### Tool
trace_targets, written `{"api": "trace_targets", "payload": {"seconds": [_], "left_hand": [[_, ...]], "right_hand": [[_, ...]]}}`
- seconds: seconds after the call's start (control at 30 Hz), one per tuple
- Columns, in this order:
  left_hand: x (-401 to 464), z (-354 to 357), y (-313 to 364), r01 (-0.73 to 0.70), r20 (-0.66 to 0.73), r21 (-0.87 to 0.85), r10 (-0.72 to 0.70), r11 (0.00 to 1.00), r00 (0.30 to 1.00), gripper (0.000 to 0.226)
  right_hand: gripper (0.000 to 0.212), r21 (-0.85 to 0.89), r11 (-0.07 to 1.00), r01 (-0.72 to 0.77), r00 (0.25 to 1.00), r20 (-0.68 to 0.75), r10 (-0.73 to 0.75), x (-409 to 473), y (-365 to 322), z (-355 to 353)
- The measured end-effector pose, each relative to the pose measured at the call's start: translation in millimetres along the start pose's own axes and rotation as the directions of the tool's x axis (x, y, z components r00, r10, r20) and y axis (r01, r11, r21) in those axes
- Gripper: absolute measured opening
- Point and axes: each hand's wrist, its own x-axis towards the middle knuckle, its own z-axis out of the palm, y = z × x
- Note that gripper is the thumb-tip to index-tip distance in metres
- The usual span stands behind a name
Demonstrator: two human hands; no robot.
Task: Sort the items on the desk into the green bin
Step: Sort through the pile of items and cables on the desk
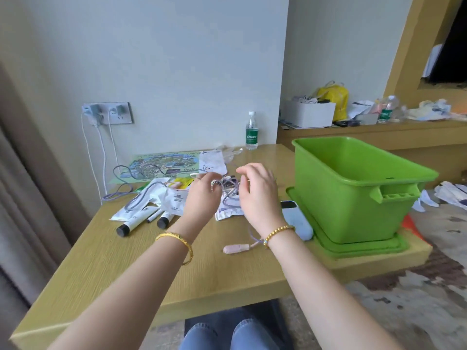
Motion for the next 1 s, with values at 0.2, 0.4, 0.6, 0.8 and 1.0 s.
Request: {"api": "trace_targets", "payload": {"seconds": [0.2, 0.4, 0.6, 0.8, 1.0], "left_hand": [[-28.4, -35.2, -94.7, 0.220, -0.036, 0.190, -0.217, 0.957, 0.976, 0.040], [-39.9, -44.9, -128.7, 0.283, -0.062, 0.100, -0.278, 0.954, 0.959, 0.032], [-36.6, -41.8, -133.7, 0.344, -0.094, 0.064, -0.338, 0.937, 0.937, 0.048], [-34.8, -41.2, -136.1, 0.304, -0.135, 0.192, -0.282, 0.933, 0.950, 0.025], [-34.4, -48.7, -137.4, 0.379, -0.242, -0.080, -0.387, 0.922, 0.890, 0.016]], "right_hand": [[0.034, 0.082, 0.996, -0.045, 0.946, 0.323, 0.016, -42.8, -25.1, 86.3], [0.037, -0.151, 0.984, 0.094, 0.816, 0.577, 0.010, -58.5, -34.4, 141.9], [0.039, -0.227, 0.954, 0.194, 0.791, 0.611, -0.015, -45.0, -26.8, 155.7], [0.055, -0.184, 0.966, 0.181, 0.815, 0.578, -0.043, -47.8, -26.3, 154.3], [0.034, -0.021, 0.998, 0.056, 0.959, 0.278, -0.048, -52.5, -28.7, 139.1]]}}
